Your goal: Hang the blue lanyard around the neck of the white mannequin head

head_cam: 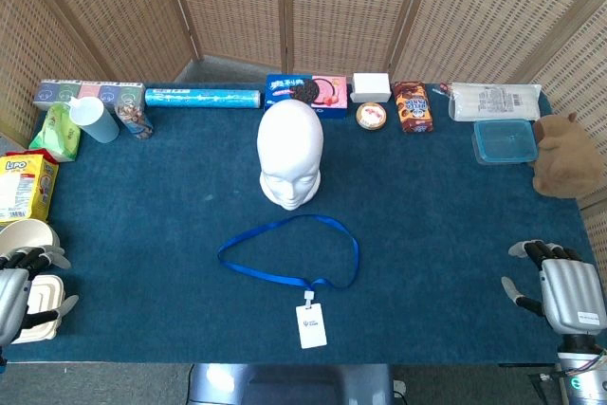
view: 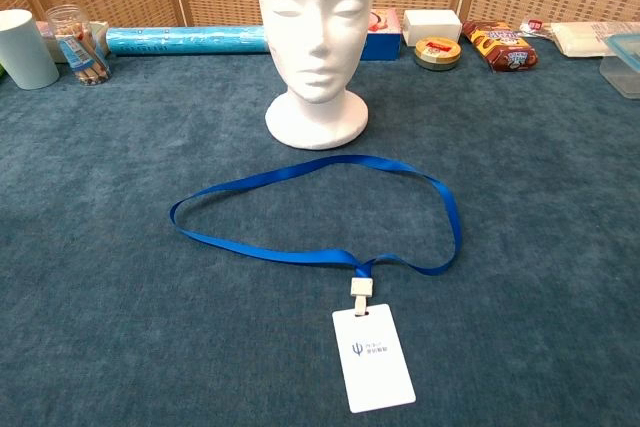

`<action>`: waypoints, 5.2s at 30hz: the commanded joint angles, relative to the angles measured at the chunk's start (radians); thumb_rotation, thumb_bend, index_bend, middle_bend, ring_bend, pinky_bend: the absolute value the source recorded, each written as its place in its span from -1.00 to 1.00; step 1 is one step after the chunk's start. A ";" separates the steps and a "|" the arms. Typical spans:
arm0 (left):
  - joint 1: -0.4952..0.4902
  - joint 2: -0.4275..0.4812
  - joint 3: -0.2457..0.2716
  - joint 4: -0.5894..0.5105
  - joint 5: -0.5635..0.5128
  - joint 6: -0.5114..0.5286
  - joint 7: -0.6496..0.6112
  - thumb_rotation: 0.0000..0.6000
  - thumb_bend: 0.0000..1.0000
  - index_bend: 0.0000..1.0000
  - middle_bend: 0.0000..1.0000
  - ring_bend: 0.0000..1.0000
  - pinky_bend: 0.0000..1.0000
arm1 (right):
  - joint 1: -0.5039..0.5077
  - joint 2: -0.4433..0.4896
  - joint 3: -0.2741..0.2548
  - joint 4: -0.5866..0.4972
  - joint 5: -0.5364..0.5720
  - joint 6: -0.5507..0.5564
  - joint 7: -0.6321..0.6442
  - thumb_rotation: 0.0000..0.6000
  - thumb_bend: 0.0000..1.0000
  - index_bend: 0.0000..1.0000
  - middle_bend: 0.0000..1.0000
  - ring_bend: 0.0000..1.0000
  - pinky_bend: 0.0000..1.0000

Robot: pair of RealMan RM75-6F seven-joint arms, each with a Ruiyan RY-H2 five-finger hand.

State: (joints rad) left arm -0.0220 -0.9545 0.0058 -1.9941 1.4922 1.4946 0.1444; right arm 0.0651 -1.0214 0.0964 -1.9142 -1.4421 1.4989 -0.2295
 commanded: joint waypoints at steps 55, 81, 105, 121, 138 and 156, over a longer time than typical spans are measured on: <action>-0.285 -0.147 -0.095 0.000 -0.078 -0.284 0.143 1.00 -0.65 -0.15 -0.33 -0.44 -0.60 | 0.510 -0.661 0.194 0.194 0.514 -0.241 -0.566 0.87 -0.38 -0.13 0.90 1.00 1.00; -0.310 -0.164 -0.071 0.015 -0.109 -0.287 0.139 0.99 -0.65 -0.15 -0.33 -0.44 -0.61 | 0.654 -0.821 0.224 0.393 0.685 -0.260 -0.639 0.87 -0.38 -0.11 0.90 1.00 1.00; -0.304 -0.158 -0.053 0.032 -0.110 -0.270 0.103 0.99 -0.65 -0.15 -0.33 -0.44 -0.61 | 0.698 -0.880 0.219 0.516 0.751 -0.254 -0.664 0.88 -0.35 -0.04 0.90 1.00 1.00; -0.304 -0.162 -0.049 0.041 -0.109 -0.264 0.093 0.99 -0.65 -0.15 -0.33 -0.44 -0.61 | 0.711 -0.884 0.214 0.538 0.780 -0.260 -0.693 0.87 -0.17 0.02 0.90 1.00 1.00; -0.319 -0.157 -0.054 0.062 -0.138 -0.292 0.086 0.98 -0.65 -0.15 -0.33 -0.44 -0.58 | 0.714 -0.878 0.212 0.518 0.800 -0.251 -0.707 0.93 -0.06 0.15 0.90 1.00 1.00; -0.539 -0.427 -0.175 0.144 -0.433 -0.371 0.526 0.87 -0.65 -0.05 0.99 0.99 0.86 | 0.707 -0.856 0.191 0.434 0.779 -0.247 -0.684 1.00 -0.05 0.17 0.90 1.00 1.00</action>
State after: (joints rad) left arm -0.5204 -1.3317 -0.1496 -1.8651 1.1074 1.1369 0.6201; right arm 0.7728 -1.8778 0.2877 -1.4794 -0.6629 1.2524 -0.9137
